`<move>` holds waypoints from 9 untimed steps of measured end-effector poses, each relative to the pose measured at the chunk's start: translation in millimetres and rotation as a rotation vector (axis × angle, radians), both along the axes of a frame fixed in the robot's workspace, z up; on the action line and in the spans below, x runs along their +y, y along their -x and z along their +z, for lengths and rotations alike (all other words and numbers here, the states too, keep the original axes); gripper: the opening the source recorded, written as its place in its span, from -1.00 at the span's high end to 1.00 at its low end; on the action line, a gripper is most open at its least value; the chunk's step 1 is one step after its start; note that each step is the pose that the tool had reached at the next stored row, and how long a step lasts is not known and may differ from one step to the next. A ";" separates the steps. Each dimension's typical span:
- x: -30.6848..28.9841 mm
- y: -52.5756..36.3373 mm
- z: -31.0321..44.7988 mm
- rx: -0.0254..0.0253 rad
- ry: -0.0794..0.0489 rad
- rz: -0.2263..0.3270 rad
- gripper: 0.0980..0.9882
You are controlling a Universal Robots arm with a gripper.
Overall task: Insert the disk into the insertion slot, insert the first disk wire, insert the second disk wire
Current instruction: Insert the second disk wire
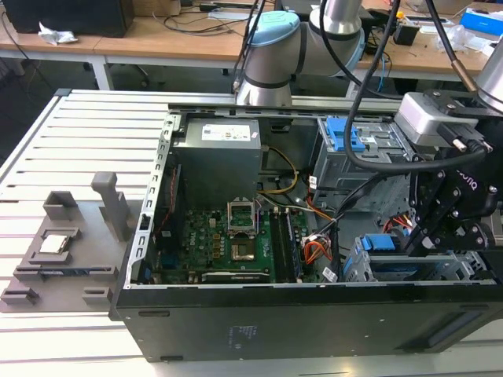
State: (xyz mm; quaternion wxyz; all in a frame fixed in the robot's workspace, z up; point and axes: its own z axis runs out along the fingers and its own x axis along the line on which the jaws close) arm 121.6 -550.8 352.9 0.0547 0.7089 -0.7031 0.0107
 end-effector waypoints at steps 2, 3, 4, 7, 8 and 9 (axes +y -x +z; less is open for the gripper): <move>2.1 -0.4 -0.4 0.0000 -0.012 0.000 0.89; 6.8 -1.1 -0.4 0.0000 -0.014 0.000 0.89; 9.1 -1.6 -0.5 0.0000 -0.014 0.000 0.89; 14.3 -5.0 -0.5 0.0000 -0.014 0.001 0.89; 15.3 -7.0 -0.5 0.0000 -0.014 0.002 0.89; 15.6 -8.5 -0.5 0.0000 -0.014 0.002 0.89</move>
